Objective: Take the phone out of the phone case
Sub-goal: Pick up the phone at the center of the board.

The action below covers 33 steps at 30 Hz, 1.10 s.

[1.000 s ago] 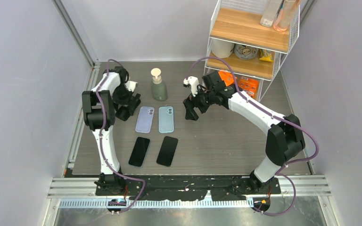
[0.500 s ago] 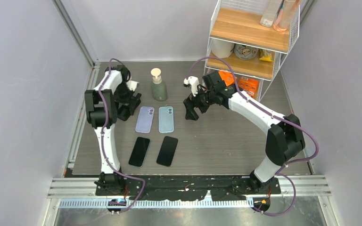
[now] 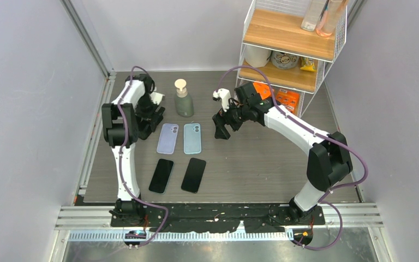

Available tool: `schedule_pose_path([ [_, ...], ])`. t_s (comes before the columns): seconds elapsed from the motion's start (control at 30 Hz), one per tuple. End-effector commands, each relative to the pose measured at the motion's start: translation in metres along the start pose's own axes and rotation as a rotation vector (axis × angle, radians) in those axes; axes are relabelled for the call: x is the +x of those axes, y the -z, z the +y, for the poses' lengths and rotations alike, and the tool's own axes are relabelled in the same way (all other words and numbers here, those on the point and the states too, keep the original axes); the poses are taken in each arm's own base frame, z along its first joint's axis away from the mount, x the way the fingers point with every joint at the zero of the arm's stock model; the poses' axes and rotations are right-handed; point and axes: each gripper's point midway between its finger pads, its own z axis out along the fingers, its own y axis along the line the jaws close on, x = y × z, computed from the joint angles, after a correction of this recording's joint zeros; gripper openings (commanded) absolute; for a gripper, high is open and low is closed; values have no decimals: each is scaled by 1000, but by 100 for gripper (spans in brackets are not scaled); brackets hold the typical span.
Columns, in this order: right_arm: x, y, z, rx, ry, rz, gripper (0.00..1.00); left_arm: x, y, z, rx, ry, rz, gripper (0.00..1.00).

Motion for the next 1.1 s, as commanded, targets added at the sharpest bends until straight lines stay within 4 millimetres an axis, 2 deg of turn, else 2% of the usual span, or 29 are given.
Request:
schedule_pose_path([
  [0.0, -9, -1, -1, -8, 2, -32, 95, -5, 4, -3, 16, -37, -11, 70],
  [0.23, -8, -1, -2, -8, -1, -31, 95, -2, 3, -6, 24, -63, -34, 36],
  [0.3, -8, -1, -2, -8, -2, -31, 96, -2, 5, -6, 24, -66, -43, 9],
  [0.33, -7, -1, -2, -10, -2, -28, 96, -2, 7, -6, 21, -64, -50, 0],
  [0.63, -9, 1, -11, 26, -40, -38, 95, -6, 44, -8, -32, -96, -227, 0],
  [1.07, -9, 11, -43, 164, -143, -59, 95, 6, 66, -13, -91, -127, -367, 0],
])
